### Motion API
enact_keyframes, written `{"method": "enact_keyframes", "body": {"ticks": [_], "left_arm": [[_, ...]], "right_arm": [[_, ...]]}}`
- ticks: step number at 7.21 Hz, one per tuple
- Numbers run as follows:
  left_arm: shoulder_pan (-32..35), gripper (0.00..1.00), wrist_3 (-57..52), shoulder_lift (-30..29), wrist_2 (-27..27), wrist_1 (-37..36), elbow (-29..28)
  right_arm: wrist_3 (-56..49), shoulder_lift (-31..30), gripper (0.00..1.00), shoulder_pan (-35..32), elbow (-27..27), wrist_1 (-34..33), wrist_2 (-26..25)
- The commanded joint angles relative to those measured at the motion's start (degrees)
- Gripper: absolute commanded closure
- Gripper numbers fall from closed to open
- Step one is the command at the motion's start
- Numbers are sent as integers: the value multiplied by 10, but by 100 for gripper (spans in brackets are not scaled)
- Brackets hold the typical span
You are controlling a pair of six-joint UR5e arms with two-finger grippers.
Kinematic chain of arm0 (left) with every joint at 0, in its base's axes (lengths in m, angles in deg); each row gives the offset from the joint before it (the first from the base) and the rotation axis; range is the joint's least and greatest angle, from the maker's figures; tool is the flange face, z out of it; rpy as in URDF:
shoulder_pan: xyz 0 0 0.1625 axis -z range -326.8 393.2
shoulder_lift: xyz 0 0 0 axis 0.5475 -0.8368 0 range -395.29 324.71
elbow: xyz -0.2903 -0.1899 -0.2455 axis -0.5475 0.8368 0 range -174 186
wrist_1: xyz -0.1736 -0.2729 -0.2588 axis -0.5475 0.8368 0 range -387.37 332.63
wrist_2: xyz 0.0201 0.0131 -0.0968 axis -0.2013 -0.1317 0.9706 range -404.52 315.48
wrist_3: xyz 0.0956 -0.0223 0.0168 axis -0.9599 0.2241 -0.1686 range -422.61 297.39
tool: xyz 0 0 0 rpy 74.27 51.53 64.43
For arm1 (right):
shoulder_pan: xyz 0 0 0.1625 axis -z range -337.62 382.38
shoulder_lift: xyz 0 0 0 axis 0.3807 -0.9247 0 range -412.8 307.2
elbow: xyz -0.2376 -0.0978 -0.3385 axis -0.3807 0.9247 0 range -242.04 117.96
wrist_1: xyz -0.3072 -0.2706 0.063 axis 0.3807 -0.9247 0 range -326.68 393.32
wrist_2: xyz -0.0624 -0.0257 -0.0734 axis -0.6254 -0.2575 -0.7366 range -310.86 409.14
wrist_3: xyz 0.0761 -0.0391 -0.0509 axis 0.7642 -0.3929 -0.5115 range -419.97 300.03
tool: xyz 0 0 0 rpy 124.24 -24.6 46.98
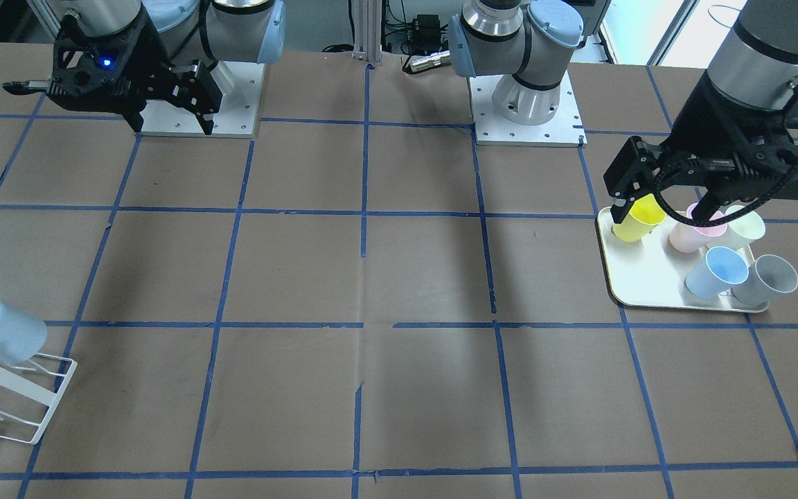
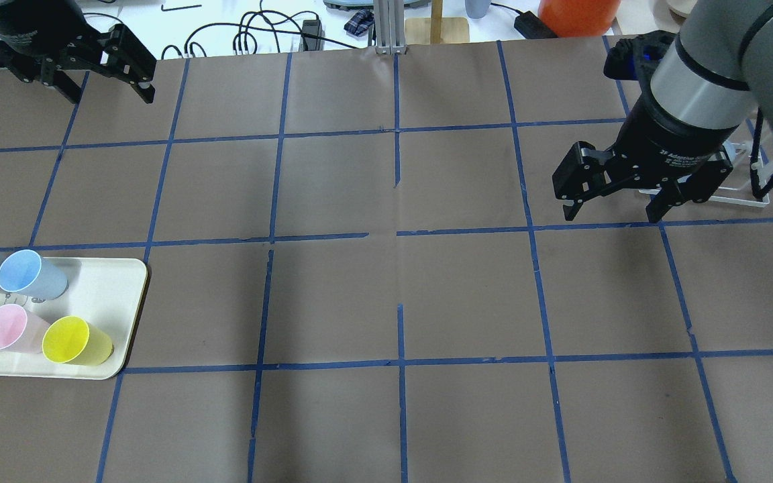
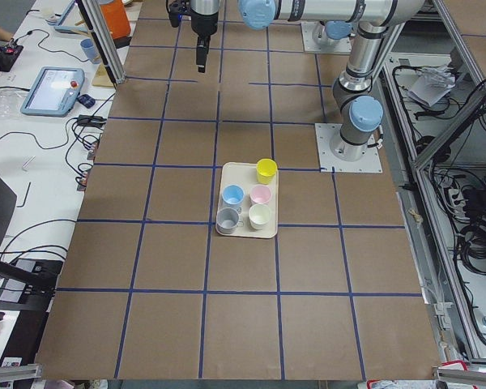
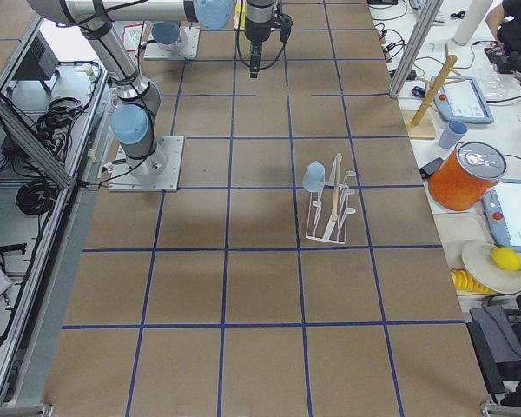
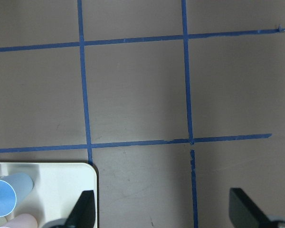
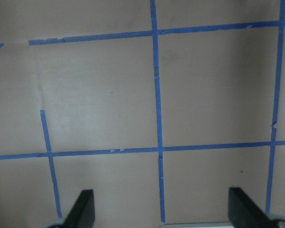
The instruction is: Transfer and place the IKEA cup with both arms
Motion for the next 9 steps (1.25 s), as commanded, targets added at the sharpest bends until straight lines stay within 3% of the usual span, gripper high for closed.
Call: {"method": "enact_keyframes", "body": {"ticks": [1,6,9], "left_arm": [[0,0,2,-12,-4,42,-8],[36,0,46,-1,4,47,6],[51,0,51,8,-1,66,10]], "right_arm": [[-3,-1,0,1,6,-1,0],[0,-4,0,0,5,1,-3],[4,-5,0,-2,4,0,-34]]}}
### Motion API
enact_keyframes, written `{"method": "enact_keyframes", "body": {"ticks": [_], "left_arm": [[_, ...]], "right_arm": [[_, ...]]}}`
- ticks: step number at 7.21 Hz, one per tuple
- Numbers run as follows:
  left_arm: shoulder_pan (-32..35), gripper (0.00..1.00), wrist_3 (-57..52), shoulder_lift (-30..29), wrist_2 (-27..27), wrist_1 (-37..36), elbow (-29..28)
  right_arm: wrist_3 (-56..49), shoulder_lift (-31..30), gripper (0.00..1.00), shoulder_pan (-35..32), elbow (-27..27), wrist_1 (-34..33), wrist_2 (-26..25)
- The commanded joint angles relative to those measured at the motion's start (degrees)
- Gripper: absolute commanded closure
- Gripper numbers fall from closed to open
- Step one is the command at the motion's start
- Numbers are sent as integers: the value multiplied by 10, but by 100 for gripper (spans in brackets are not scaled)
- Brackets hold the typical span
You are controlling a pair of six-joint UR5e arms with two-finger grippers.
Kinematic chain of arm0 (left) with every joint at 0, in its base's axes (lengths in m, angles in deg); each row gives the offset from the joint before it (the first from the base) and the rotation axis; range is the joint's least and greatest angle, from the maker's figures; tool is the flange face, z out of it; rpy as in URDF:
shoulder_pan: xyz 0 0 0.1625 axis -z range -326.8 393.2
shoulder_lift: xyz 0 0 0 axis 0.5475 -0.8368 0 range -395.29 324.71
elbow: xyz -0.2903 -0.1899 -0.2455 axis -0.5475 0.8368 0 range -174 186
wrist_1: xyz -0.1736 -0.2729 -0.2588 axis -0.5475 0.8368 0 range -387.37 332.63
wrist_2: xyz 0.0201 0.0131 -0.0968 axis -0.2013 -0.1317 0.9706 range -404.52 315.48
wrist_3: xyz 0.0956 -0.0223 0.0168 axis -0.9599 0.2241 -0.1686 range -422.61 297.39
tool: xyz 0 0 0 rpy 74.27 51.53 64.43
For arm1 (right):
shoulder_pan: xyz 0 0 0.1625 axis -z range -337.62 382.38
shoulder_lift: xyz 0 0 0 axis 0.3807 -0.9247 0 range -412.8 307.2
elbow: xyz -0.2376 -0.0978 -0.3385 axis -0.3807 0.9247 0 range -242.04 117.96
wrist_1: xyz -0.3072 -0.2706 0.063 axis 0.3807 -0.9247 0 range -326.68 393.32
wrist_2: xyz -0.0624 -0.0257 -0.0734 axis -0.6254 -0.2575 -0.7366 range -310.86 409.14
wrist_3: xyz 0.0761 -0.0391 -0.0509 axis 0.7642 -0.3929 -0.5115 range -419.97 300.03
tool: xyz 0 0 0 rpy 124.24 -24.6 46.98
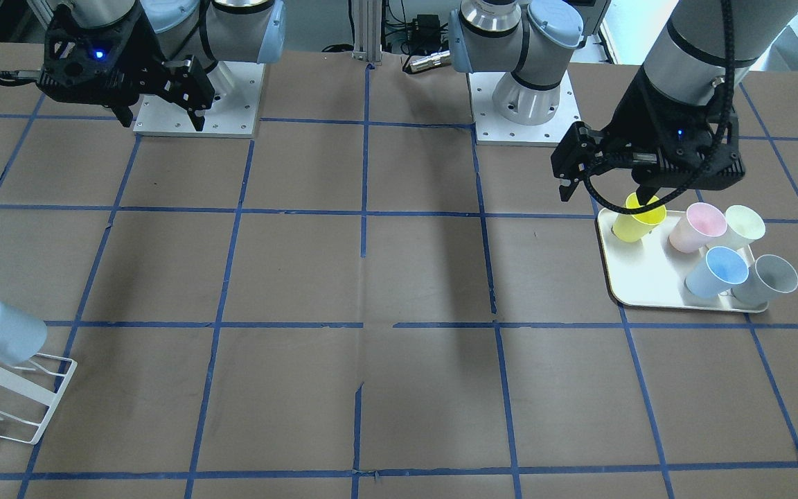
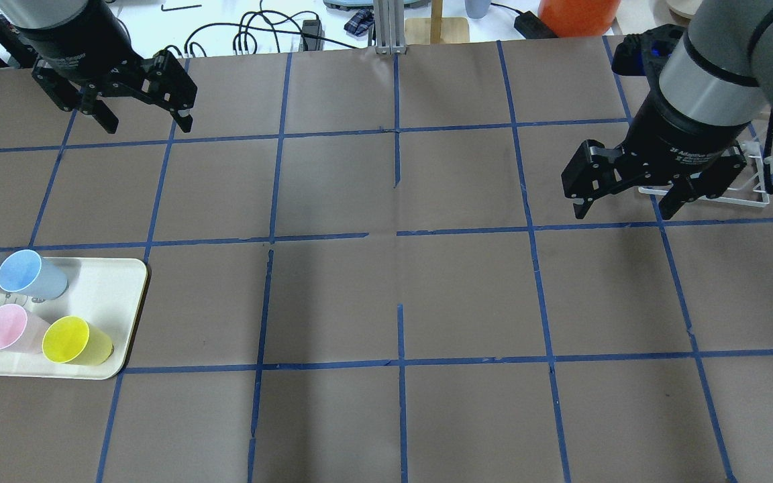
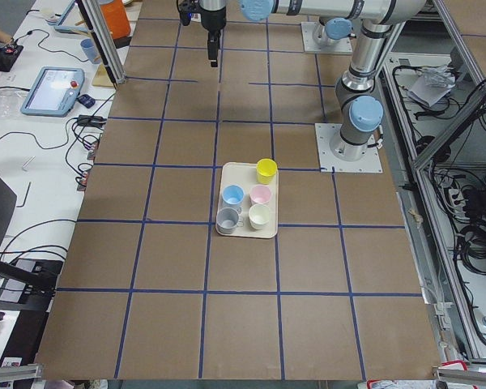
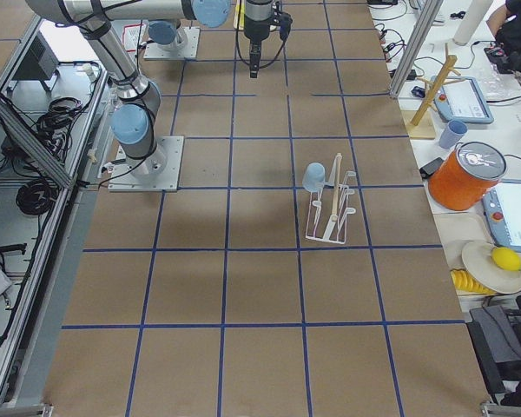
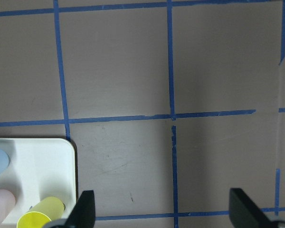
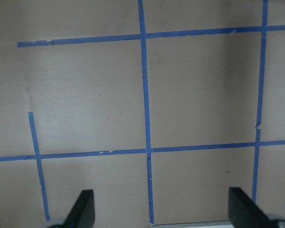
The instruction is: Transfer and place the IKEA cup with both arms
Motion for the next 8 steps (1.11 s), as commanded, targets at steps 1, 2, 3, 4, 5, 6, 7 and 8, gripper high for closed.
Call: {"method": "enact_keyframes", "body": {"ticks": [1,2,3,4,5,6,7,8], "left_arm": [[3,0,3,-6,0,1,-1],[3,0,2,-5,-3,2,0],[3,0,2,-10,-1,1,-2],[3,0,2,-16,-1,-2,-2],[3,0,2,-12,-1,-2,-2],[3,0,2,-7,-1,-1,-2],[3,0,2,-5,0,-1,0],[2,0,2,-2,1,-5,0]], "right_arm": [[3,-1,0,-1,-1,-2,-6],[3,-1,0,-1,-1,-4,-5],[3,0,0,0,-1,-7,-1],[3,0,0,1,4,-8,2],[3,0,0,3,6,-9,2],[3,1,0,3,9,-9,3],[3,1,0,3,10,-9,2],[3,3,0,3,6,-11,3]]}}
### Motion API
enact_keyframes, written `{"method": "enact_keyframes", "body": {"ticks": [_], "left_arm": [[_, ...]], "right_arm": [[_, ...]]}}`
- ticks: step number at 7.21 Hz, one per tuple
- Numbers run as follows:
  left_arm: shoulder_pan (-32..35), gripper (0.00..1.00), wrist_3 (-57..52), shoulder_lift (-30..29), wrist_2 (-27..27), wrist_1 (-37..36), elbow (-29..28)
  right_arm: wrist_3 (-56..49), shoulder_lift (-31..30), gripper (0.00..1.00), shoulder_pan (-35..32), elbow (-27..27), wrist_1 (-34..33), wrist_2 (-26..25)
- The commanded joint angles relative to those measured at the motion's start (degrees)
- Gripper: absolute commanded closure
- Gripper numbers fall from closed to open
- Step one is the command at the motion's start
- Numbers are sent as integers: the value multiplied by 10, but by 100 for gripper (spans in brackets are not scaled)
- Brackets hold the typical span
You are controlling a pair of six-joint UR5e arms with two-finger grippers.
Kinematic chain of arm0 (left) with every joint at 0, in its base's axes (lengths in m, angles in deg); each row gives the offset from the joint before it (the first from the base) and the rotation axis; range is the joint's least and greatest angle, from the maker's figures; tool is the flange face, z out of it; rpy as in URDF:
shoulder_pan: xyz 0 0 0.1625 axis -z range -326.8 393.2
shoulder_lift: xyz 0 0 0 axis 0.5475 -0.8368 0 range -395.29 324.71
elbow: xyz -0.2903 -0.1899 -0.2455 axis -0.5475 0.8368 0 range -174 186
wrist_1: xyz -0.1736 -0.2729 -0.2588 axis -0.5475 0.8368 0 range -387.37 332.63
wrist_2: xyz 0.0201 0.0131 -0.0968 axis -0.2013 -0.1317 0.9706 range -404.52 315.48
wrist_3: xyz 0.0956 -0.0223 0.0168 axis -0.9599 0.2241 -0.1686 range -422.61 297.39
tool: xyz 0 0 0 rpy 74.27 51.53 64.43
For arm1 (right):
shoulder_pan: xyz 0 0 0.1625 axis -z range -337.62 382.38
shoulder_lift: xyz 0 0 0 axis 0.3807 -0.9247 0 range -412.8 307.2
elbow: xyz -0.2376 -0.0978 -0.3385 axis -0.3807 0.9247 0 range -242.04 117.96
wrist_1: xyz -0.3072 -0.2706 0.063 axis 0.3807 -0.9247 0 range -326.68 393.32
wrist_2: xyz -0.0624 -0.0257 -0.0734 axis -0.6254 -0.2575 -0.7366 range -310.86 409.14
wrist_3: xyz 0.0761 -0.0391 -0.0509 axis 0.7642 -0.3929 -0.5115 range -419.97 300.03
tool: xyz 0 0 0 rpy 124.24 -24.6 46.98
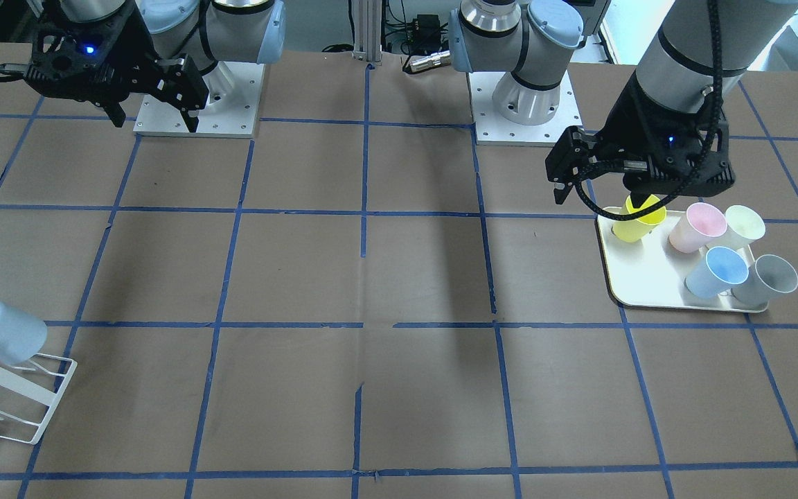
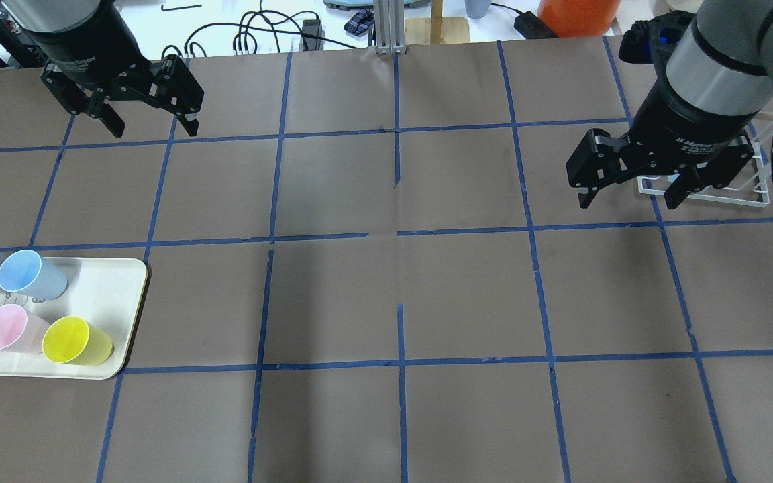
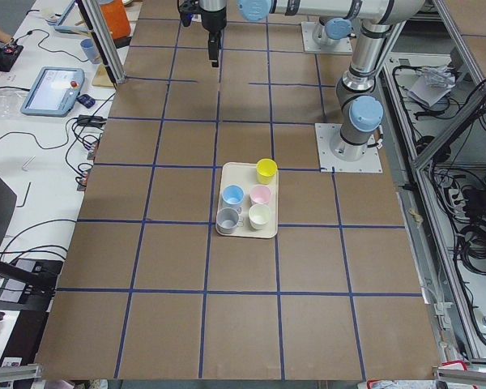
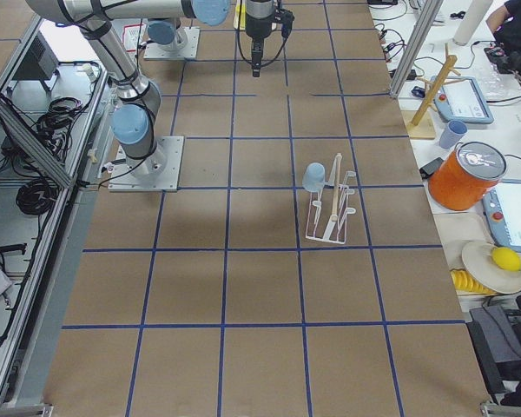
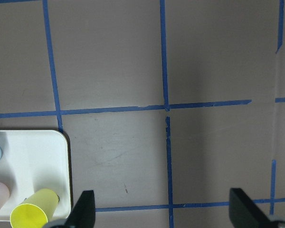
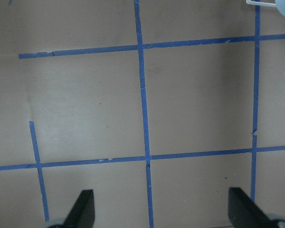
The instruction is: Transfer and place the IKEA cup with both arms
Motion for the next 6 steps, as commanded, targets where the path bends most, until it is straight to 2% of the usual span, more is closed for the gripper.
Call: {"method": "enact_keyframes", "body": {"ticks": [1,4,6], "left_arm": [[-1,0,-1,-2,0,-8,-1],[-1,0,-1,-2,0,-17,0],[-1,0,0,0,0,-17,0]], "right_arm": [[0,1,0,0,-2,-1,1],[0,1,0,3,0,-4,0],[-5,0,0,37,0,-7,1]]}}
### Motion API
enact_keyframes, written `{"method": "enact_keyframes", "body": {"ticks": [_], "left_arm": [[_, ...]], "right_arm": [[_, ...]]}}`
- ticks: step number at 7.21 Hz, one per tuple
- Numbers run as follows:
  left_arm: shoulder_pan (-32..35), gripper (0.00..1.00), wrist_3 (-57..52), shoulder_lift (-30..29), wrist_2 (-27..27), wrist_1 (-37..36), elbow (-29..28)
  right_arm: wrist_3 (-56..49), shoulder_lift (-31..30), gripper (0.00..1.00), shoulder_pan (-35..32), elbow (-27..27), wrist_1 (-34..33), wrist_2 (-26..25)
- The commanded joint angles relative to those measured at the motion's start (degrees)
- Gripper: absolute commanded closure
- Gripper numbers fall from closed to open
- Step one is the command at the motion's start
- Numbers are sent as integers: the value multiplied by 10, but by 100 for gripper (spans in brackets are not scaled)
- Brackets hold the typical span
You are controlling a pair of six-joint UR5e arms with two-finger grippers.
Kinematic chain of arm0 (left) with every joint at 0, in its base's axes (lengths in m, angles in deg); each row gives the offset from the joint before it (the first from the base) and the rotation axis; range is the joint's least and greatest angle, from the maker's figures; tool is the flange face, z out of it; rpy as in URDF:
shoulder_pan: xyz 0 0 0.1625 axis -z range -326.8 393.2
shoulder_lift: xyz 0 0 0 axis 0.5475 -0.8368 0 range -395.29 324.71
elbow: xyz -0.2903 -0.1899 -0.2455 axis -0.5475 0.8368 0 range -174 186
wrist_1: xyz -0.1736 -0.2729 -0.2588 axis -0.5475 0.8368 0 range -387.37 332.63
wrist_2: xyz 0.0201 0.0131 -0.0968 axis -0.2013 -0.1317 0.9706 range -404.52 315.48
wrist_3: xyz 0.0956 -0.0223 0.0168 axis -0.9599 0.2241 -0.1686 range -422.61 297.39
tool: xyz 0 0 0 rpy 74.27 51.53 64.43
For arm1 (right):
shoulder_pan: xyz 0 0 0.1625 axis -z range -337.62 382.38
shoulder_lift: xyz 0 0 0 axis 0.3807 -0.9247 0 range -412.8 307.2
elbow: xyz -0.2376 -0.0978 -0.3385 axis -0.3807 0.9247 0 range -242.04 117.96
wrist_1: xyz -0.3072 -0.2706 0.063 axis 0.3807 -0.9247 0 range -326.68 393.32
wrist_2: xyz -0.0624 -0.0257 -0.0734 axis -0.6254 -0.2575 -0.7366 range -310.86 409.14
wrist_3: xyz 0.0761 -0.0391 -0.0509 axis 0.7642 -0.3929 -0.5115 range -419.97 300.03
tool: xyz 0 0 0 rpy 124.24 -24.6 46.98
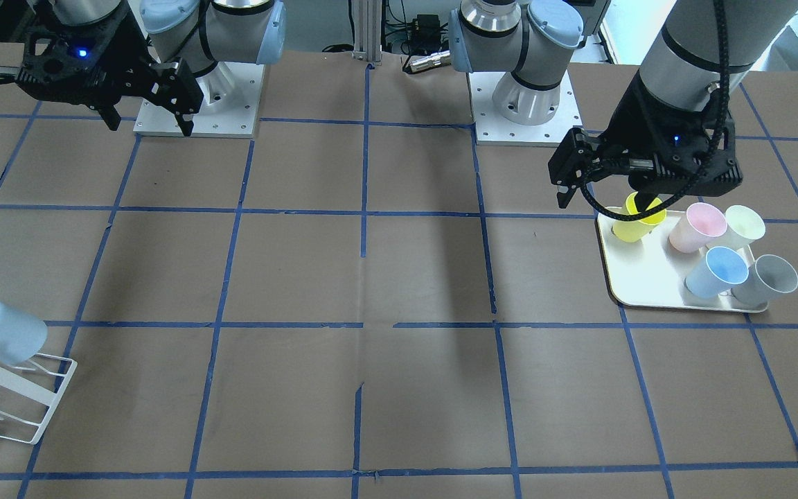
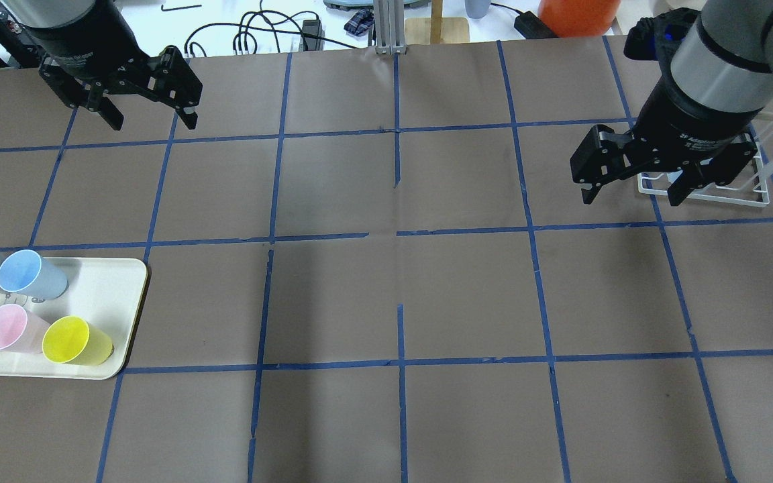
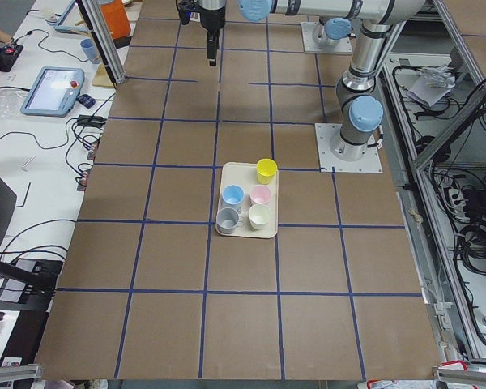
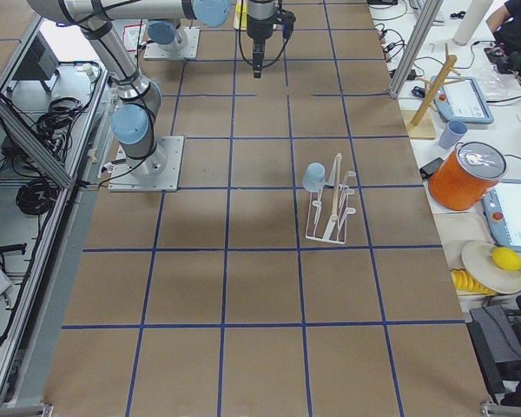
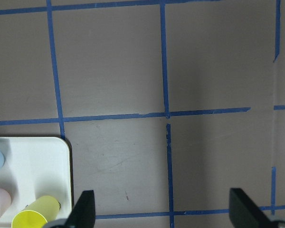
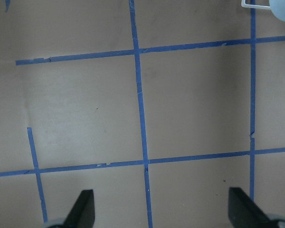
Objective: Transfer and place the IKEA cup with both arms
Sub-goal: 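Lower the right gripper around the light blue cup on the rack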
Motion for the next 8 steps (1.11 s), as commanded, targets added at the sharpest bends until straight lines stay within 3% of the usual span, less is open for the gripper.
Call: {"method": "enact_keyframes", "body": {"ticks": [1,3,6,8], "left_arm": [[1,0,1,-3,0,-1,0],[0,0,0,3,0,0,1],[0,0,2,1,1,0,1],[-1,0,1,3,1,0,1]], "right_arm": [[-5,-1,0,31,1,1,1],[-32,5,0,54,0,-25,-1],[-182,68,0,174,3,-76,0],[-234,114,0,194,3,-133,-8]]}}
